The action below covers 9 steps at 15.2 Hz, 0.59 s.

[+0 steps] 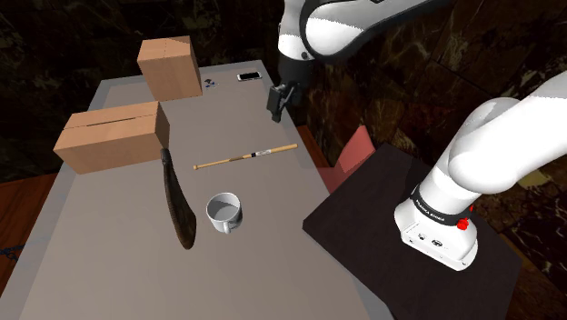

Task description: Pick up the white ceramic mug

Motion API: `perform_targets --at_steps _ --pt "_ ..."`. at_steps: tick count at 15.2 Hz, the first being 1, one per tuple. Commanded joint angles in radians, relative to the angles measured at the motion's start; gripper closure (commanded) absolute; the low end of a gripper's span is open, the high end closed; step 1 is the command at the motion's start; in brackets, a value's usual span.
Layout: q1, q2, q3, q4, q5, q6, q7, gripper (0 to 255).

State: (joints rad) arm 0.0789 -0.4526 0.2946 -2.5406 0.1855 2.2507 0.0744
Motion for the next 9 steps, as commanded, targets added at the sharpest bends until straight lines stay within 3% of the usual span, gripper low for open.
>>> perform_targets --at_steps 1,5,9 --pt "0.002 0.064 0.029 -0.001 -0.002 0.065 0.025 0" --pt "0.001 0.202 0.093 0.014 -0.029 0.184 0.097 0" --pt "-0.005 0.357 0.151 0.05 -0.105 0.292 0.197 0"
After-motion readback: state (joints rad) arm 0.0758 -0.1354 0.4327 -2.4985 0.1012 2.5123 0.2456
